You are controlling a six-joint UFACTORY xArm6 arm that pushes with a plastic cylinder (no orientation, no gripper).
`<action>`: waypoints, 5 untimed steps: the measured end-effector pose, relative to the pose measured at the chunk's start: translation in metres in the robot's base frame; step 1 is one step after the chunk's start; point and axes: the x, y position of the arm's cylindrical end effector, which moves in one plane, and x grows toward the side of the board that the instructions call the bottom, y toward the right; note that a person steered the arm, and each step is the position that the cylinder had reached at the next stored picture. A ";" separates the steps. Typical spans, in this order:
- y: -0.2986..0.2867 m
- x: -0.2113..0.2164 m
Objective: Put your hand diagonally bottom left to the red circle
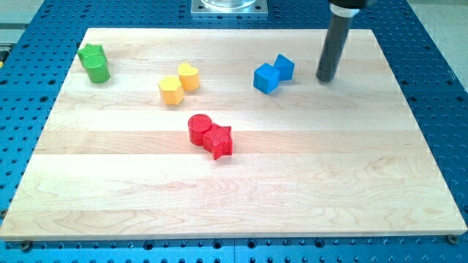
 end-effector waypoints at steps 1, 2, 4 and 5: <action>-0.049 0.104; -0.091 0.203; -0.309 0.161; -0.247 0.126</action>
